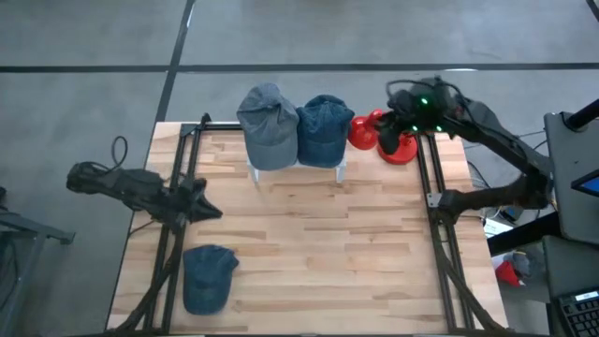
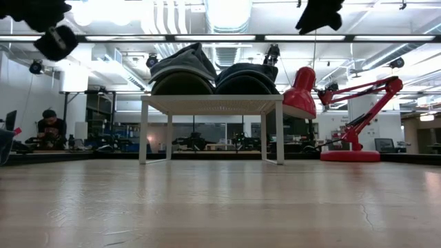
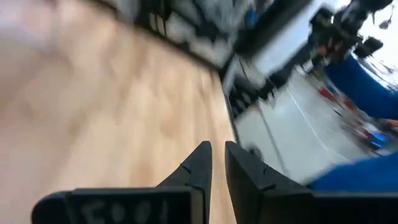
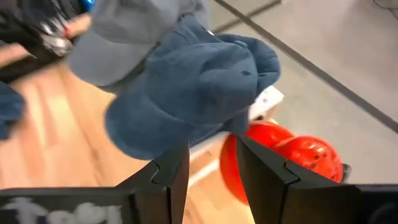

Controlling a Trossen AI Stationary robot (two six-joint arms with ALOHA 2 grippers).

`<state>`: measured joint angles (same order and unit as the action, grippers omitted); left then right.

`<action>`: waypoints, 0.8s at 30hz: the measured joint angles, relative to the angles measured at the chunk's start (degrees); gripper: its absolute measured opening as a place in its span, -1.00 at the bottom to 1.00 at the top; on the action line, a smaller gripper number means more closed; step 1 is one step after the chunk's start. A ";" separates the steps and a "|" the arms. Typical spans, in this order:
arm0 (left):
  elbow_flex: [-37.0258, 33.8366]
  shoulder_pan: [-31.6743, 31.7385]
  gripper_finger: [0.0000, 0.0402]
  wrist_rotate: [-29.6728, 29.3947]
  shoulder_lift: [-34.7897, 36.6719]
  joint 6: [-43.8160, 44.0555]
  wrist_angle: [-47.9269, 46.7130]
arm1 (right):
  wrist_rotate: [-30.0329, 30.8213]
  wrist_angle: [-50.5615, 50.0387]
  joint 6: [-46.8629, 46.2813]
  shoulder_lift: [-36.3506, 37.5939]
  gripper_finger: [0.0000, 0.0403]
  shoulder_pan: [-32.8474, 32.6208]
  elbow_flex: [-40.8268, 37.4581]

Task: Pick & Place hat
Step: Stack the blue cap on the blue cap on the shelf

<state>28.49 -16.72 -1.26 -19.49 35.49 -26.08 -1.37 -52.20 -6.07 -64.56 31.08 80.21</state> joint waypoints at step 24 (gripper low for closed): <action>11.35 -7.34 -0.77 25.36 -26.54 51.34 -18.43 | -0.72 18.28 -7.09 13.44 -0.38 -3.48 -20.65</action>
<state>39.83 -24.06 24.10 -46.03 86.83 -44.52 -2.09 -33.92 -13.16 -51.11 27.59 59.56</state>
